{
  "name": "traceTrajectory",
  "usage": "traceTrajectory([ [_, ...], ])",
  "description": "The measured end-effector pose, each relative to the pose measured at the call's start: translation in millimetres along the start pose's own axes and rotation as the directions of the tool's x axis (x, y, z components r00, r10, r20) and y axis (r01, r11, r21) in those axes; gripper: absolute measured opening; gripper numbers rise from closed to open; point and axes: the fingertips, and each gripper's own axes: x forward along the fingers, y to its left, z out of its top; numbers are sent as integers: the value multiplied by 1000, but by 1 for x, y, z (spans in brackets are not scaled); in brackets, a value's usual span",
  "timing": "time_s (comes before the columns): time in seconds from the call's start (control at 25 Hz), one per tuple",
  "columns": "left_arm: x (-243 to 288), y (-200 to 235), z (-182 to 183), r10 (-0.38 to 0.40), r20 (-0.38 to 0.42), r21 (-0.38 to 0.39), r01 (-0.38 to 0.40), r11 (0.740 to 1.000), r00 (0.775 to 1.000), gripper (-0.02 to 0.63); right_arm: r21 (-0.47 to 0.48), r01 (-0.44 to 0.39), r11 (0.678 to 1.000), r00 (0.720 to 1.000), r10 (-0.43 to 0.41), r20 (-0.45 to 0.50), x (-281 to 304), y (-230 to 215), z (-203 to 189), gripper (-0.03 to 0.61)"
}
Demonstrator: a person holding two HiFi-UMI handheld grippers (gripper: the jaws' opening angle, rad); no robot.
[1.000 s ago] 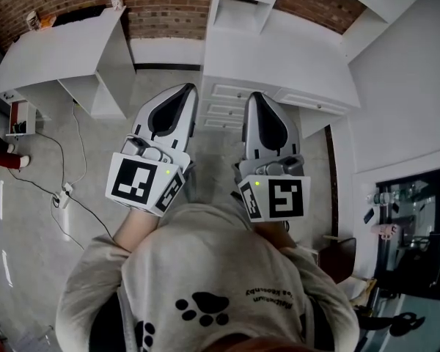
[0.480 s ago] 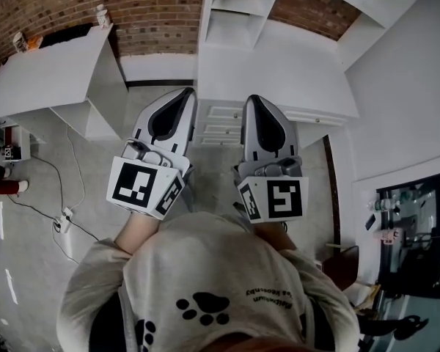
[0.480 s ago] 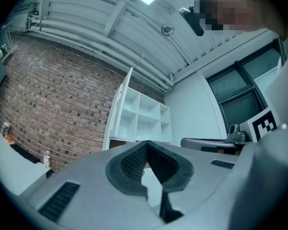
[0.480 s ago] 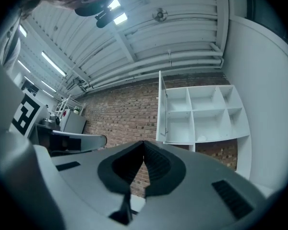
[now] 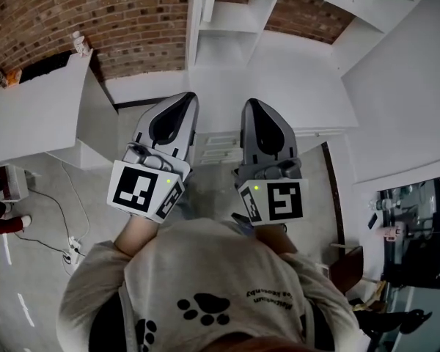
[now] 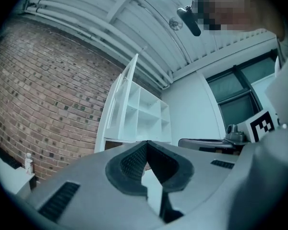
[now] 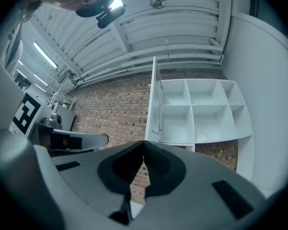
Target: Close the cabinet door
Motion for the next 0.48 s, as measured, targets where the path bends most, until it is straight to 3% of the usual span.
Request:
traceTrajectory([
  [0.48,91,74,-1,-131,0,-6,131,991,991,9,-11,77,997,997,-77,-8,106,-27,-14,11],
])
